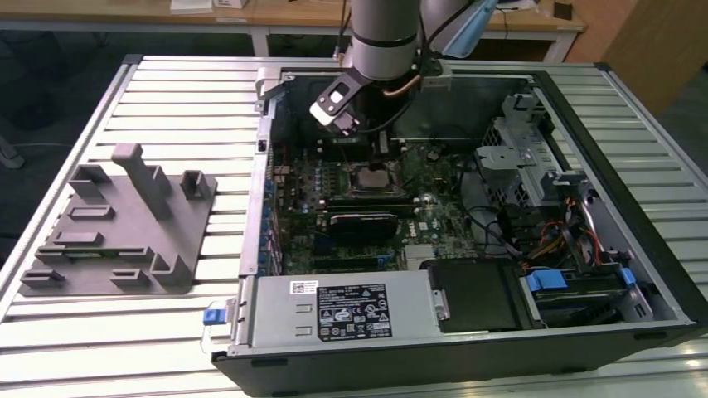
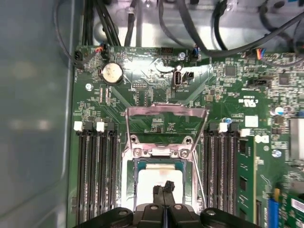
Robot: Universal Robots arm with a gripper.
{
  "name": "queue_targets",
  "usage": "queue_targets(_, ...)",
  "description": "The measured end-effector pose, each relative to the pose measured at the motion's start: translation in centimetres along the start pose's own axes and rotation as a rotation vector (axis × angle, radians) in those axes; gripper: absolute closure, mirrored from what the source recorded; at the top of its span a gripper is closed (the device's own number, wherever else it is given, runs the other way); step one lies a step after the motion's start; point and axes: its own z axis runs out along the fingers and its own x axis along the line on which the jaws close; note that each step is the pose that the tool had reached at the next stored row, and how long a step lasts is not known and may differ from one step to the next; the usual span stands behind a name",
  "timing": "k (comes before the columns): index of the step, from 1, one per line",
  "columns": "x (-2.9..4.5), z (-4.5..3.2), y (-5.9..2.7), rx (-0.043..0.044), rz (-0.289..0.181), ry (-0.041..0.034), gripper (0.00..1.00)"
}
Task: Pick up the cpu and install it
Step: 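Place the cpu into insertion slot, then close the cpu cover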
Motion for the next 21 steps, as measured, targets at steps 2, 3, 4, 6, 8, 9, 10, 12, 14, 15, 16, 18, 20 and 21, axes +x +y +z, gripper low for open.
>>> queue_targets(2, -0.01, -0.55, 0.03, -0.0001, 0.0, 0.0, 0.89)
queue_targets(3, -0.02, -0.82, 0.04, -0.0001, 0.0, 0.0, 0.89)
queue_targets(4, -0.02, -1.07, 0.06, -0.0001, 0.0, 0.0, 0.89)
queue_targets(6, -0.03, -1.55, 0.08, -0.0001, 0.0, 0.0, 0.89)
queue_targets(8, -0.03, -1.98, 0.1, -0.0003, 0.0, 0.0, 0.89)
queue_targets(9, -0.03, -2.07, 0.11, -0.0002, 0.0, 0.0, 0.89)
queue_targets(10, -0.03, -2.08, 0.11, -0.0003, 0.0, 0.0002, 0.89)
queue_targets(12, -0.03, -2.07, 0.11, -0.0004, 0.0, 0.0003, 0.89)
queue_targets(14, -0.03, -2.14, 0.11, -0.0002, 0.0, 0.0, 0.89)
queue_targets(15, -0.03, -2.14, 0.11, -0.0003, 0.0, 0.0, 0.89)
queue_targets(16, -0.03, -2.14, 0.11, -0.0003, 0.0, 0.0, 0.89)
queue_targets(18, -0.03, -2.15, 0.11, -0.0002, 0.0, 0.0, 0.89)
queue_targets(20, -0.03, -2.15, 0.11, -0.0003, 0.0, 0.0001, 0.89)
queue_targets(21, -0.03, -2.16, 0.11, -0.0003, 0.0, 0.0001, 0.89)
